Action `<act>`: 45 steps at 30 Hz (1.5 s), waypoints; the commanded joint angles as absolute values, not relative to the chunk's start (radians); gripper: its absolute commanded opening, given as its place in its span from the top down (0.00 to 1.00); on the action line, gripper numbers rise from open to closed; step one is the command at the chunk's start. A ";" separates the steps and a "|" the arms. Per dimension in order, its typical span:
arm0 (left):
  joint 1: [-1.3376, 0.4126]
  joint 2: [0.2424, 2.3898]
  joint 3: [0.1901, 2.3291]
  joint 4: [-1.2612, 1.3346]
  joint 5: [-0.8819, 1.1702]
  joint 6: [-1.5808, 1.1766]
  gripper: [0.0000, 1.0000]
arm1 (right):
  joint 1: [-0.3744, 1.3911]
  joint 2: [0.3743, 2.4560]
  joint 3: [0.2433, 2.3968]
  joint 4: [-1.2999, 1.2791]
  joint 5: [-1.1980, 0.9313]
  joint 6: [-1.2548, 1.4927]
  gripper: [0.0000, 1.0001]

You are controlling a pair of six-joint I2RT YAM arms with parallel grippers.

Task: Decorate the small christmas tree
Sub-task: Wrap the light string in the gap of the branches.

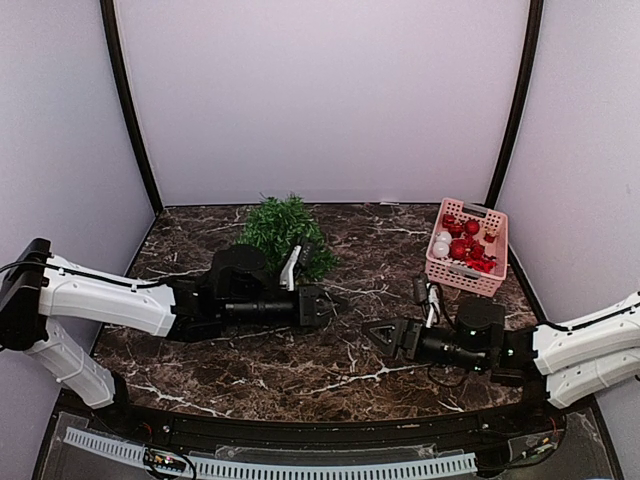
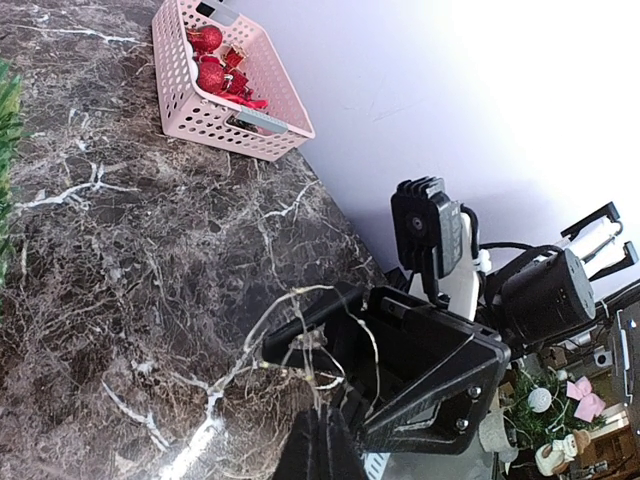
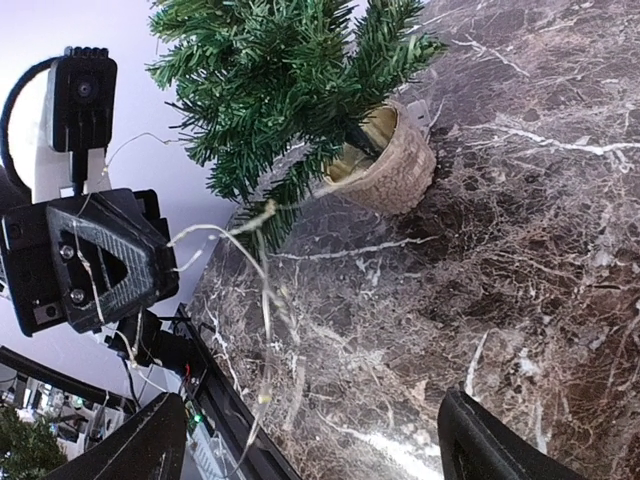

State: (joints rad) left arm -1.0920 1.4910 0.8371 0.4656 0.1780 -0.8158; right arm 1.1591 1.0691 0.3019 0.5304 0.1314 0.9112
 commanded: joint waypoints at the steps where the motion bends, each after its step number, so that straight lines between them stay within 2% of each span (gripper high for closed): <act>1: -1.098 1.482 0.848 0.508 0.172 -0.817 1.00 | 1.168 1.100 0.309 0.754 0.136 0.960 0.11; 7: -1.099 1.472 0.833 0.526 0.176 -0.798 1.00 | 1.159 1.120 0.313 0.765 0.229 1.026 0.08; 13: -1.100 1.464 0.825 0.540 0.208 -0.777 1.00 | 1.145 1.195 0.395 0.689 0.240 1.033 0.27; 16: -1.100 1.452 0.814 0.539 0.206 -0.768 1.00 | 1.137 1.224 0.400 0.738 0.228 1.042 0.45; 20: -1.100 1.423 0.804 0.486 0.176 -0.746 1.00 | 1.126 1.241 0.405 0.783 0.225 1.062 0.86; 22: -1.100 1.406 0.809 0.425 0.147 -0.723 0.97 | 1.120 1.239 0.416 0.761 0.231 1.065 1.00; 25: -1.100 1.374 0.828 0.283 0.086 -0.680 0.84 | 1.119 1.226 0.434 0.700 0.264 1.056 1.00; 26: -1.100 1.355 0.830 0.253 0.074 -0.666 0.75 | 1.118 1.221 0.440 0.683 0.275 1.048 1.00; 28: -1.100 1.318 0.825 0.178 0.041 -0.653 0.62 | 1.118 1.210 0.456 0.641 0.299 1.031 1.00; 32: -1.099 1.228 0.769 0.062 -0.003 -0.660 0.45 | 1.118 1.192 0.520 0.502 0.349 0.988 1.00; 39: -1.095 1.101 0.731 -0.192 -0.122 -0.720 0.36 | 1.118 1.153 0.580 0.353 0.436 0.924 1.00; 45: -1.016 1.109 0.681 -0.231 -0.114 -0.778 0.36 | 1.118 1.157 0.628 0.280 0.479 0.891 1.00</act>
State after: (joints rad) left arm -1.0599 1.1046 0.7227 -0.1509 -0.0914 -0.7303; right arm 1.1236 1.1648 0.5846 0.3340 0.4229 0.9337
